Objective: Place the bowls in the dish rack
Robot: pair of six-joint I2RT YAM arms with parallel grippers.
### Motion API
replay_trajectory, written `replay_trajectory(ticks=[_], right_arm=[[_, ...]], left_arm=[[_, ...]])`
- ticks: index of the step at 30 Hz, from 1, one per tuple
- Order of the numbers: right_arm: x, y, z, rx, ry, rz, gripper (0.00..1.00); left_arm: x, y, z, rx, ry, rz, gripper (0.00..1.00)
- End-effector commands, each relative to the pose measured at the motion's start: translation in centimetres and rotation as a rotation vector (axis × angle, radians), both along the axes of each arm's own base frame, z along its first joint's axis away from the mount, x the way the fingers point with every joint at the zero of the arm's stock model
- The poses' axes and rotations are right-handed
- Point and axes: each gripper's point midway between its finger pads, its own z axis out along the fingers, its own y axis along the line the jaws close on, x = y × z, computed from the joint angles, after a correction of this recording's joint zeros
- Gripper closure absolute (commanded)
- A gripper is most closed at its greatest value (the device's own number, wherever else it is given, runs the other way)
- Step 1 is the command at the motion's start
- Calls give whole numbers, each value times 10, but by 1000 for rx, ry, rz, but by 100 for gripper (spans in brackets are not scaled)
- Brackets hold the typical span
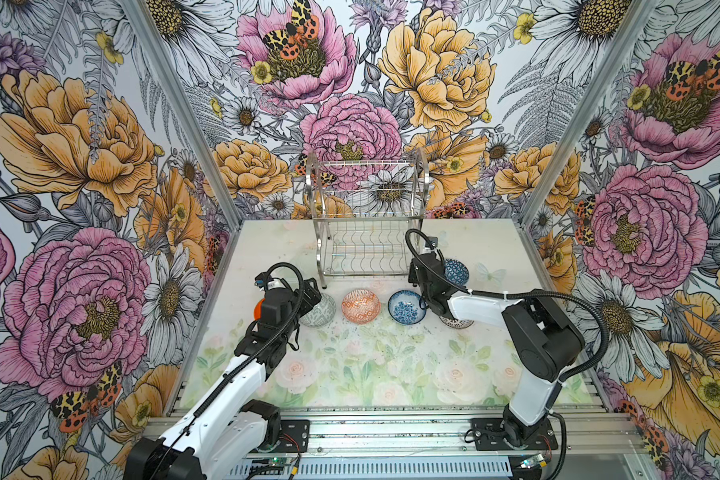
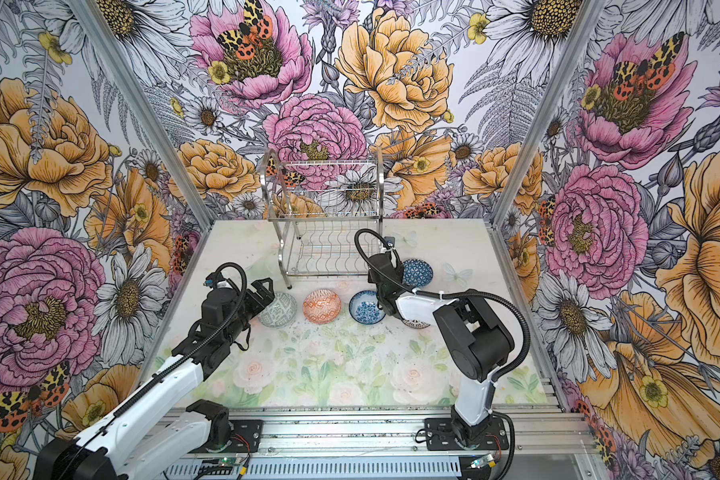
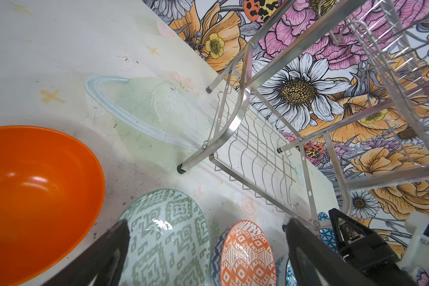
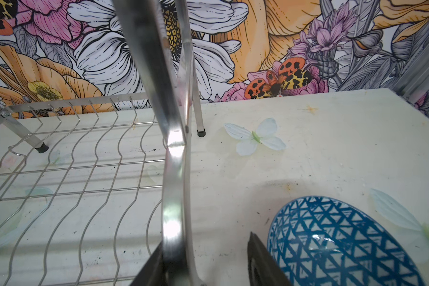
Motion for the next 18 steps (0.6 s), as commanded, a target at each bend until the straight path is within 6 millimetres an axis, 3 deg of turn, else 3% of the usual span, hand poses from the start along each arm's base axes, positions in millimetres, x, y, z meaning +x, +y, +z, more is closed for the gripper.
replay_trajectory(ticks=[1,3,11,18], right_arm=[[0,7,21,9,-48,12,42],[-5,15,26,-10,-62,35,39],[-28,48,46,-95,-139,125,3],[-32,67,46,-83,-155,202,0]], left_arm=[[-7,-2,-13,-14,56,-27,1],[-9,-3,-14,-15,68,-33,1],[-18,3,-11,-33,100,-20,1],[-27,18,-22,-50,169,41,1]])
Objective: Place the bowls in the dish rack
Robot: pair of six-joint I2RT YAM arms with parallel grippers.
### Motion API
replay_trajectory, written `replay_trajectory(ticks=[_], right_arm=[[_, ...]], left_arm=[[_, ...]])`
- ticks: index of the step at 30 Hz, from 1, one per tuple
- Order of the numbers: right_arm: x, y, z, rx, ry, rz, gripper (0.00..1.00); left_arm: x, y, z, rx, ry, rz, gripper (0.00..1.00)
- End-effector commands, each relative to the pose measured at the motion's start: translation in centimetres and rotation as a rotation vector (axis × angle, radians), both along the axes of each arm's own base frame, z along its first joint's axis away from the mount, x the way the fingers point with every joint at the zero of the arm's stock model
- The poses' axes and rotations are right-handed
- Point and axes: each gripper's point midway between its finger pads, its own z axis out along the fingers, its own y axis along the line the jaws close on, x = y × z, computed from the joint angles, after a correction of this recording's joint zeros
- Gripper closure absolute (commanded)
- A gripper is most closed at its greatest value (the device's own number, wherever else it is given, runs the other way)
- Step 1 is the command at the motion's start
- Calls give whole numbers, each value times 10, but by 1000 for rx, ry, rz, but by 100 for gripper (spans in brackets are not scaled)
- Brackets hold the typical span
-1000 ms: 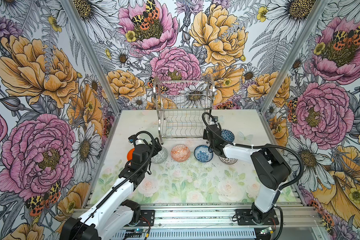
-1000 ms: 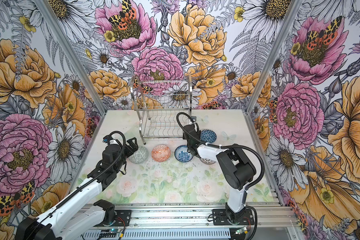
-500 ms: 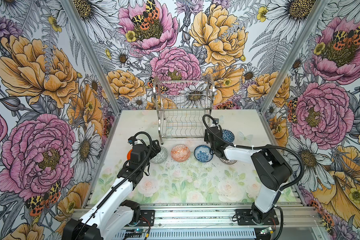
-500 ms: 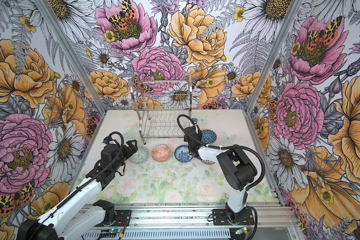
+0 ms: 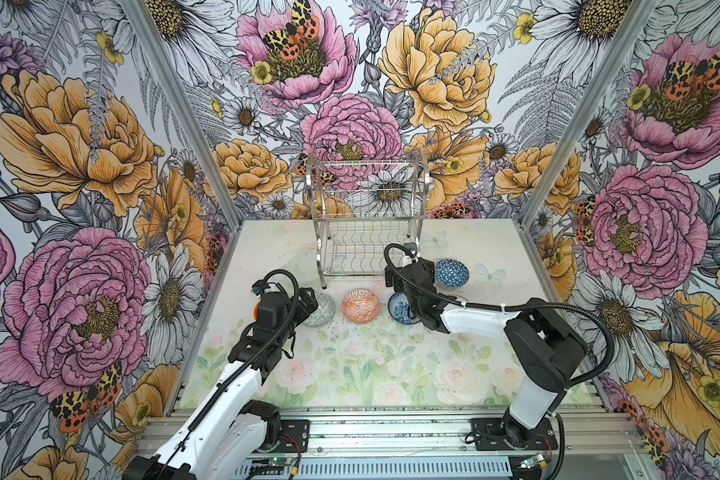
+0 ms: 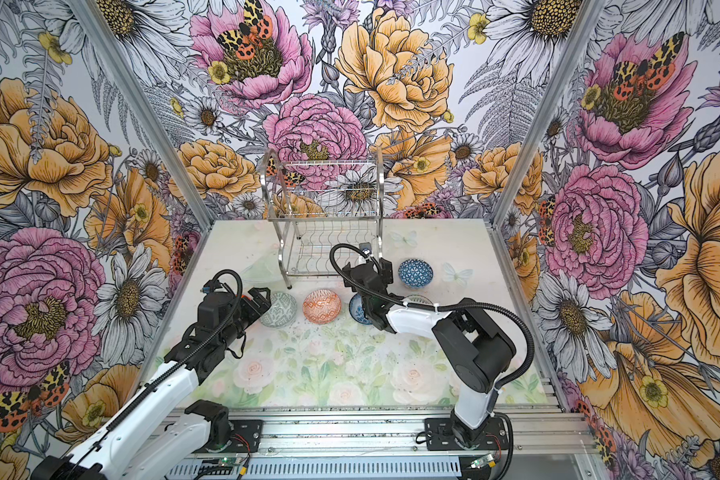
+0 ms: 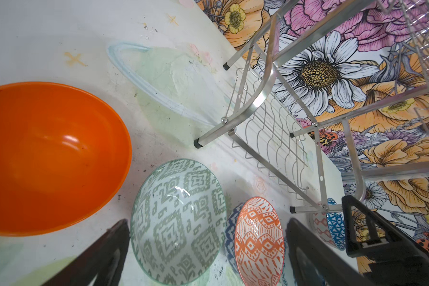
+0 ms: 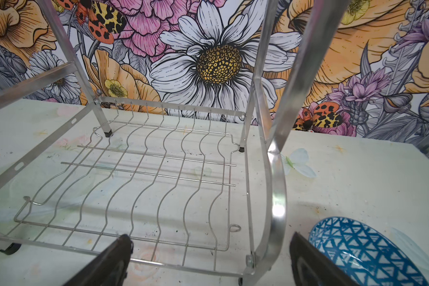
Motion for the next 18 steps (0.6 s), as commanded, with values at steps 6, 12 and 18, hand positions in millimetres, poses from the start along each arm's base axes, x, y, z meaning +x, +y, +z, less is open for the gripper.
replay_trajectory(ticks=[6,12,18], right_arm=[[-7,36,19,5,-62,131,0],[-12,52,18,6,-62,189,0],[-13,53,19,0,-66,196,1]], left_arm=[[-5,40,-9,40,121,103,1],[9,39,-15,-8,154,57,1],[9,43,-35,46,236,50,1]])
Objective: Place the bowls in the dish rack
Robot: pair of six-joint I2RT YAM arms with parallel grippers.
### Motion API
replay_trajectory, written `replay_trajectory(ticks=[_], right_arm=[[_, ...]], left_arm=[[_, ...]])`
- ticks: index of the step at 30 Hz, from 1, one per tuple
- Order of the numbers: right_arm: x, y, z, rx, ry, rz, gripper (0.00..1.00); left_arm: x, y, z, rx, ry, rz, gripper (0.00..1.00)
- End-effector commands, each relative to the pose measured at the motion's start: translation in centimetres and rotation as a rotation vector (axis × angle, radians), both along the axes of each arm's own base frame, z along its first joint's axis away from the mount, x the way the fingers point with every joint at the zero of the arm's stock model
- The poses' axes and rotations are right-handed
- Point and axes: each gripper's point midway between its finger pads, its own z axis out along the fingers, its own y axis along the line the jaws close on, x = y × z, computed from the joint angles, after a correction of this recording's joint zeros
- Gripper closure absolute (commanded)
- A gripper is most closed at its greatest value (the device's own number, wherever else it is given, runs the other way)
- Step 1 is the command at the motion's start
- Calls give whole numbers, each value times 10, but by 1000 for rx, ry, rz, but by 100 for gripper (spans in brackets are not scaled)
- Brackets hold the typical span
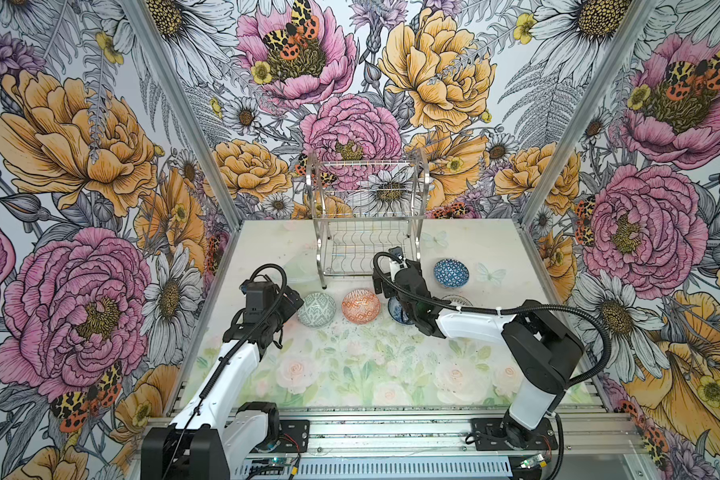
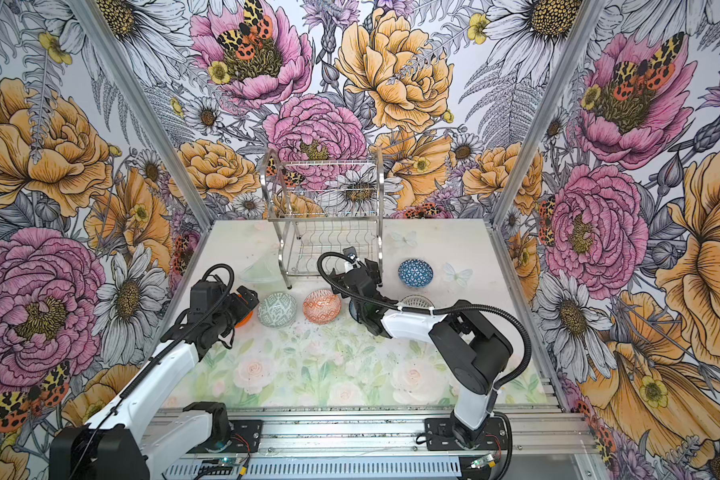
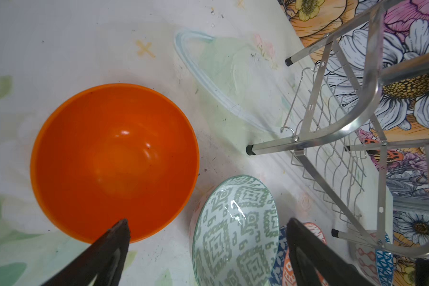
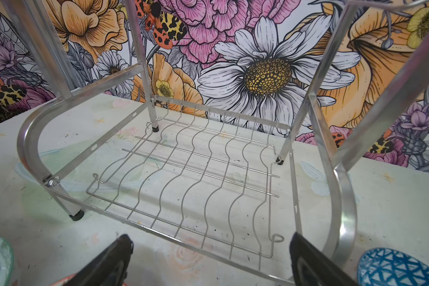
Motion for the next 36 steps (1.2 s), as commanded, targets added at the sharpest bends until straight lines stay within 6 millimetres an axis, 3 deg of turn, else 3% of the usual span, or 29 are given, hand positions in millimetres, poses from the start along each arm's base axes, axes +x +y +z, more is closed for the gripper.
replay_trajectory(ticks=[1,12,25,36], right_arm=[[5,7,13,19,-38,15,1],[4,5,14,22,-39,10,1],[4,4,14,28,-42,2,1],[5,4,14,31,-43,-2,0]], left_arm=[[0,2,0,38,17,-27,1],[9,6,-15,78,68,-20,7],[15,2,-20,85,87,-48,12],[33,-4,-20,77,91,-65,14]])
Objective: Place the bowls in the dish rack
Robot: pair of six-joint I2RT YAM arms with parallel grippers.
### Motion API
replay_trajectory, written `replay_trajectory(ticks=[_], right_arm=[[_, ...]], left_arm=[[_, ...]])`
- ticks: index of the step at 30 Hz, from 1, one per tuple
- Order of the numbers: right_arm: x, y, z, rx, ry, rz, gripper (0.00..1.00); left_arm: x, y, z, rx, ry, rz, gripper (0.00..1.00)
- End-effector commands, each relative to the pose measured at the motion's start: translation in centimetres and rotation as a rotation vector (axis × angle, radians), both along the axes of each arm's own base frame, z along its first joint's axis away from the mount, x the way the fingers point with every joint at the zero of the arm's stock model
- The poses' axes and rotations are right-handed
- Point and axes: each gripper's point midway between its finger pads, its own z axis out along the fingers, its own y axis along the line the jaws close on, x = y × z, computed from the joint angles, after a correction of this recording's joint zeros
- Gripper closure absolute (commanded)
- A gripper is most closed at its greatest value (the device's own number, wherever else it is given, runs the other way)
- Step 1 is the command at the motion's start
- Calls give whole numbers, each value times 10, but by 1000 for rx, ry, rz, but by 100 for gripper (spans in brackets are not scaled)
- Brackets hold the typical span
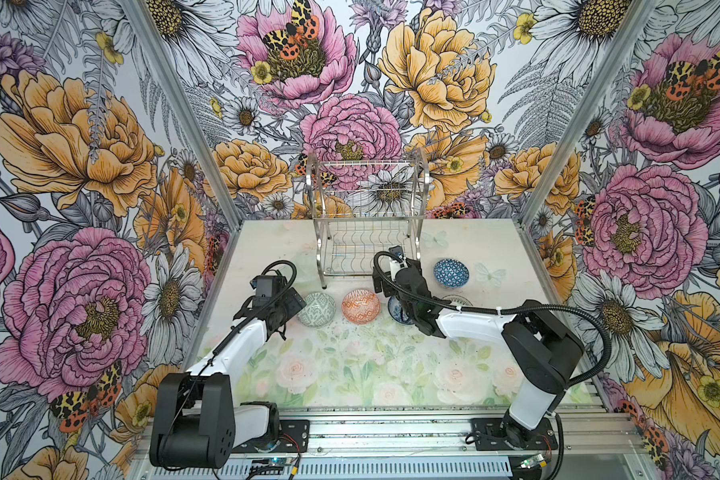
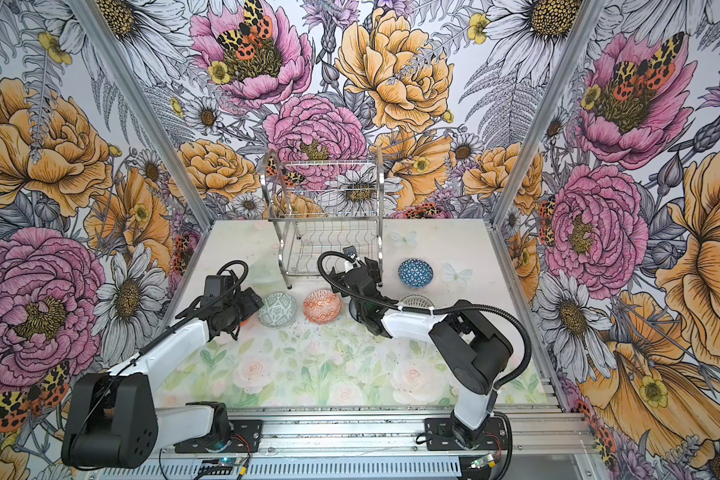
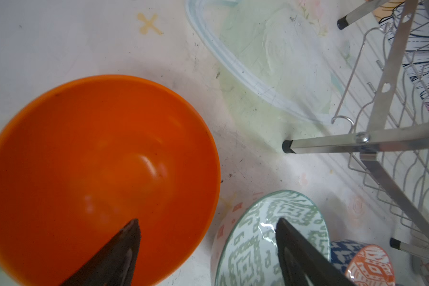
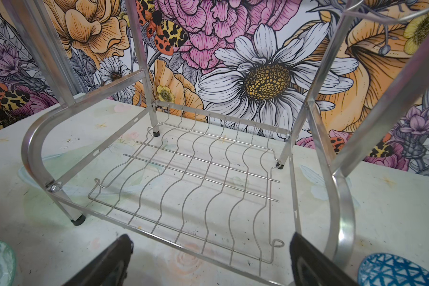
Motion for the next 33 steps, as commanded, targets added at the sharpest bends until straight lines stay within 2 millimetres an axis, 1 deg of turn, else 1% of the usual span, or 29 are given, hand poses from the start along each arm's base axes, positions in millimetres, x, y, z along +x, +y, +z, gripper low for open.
replay_trajectory(ticks=[1,5,11,16,18,22,25,28,30,31,33], right_arm=[[4,3,9,21,-26,-2,0],[4,3,8,28,-20,-3,0],[3,3,8,31,-18,-3,0],[2,0,11,30,-25,-7,1],[1,-2,9,36,-19,-12,1],[5,3,7,42,-13,-7,1],[6,5,6,51,-8,-1,0],[4,5,6,56,-4,3,0],[4,3,8,59,-11,-3,1],[4,2,9,58,-13,-4,0],[4,2,9,59,-15,-8,1]], left_arm=[[16,-4,15,3,-52,-22,14],[23,-1,17,0,-56,-12,14],[31,-1,8,-8,-48,-9,16],[37,-5,5,-20,-50,-24,20],[38,-5,7,-16,-53,-33,21],[40,-6,8,-18,-59,-36,21],[39,-2,4,5,-40,-33,22],[39,2,-1,29,-23,-31,28],[38,5,-4,51,-8,-25,29],[38,7,-4,62,-4,-23,33],[39,10,-4,80,2,-24,35]])
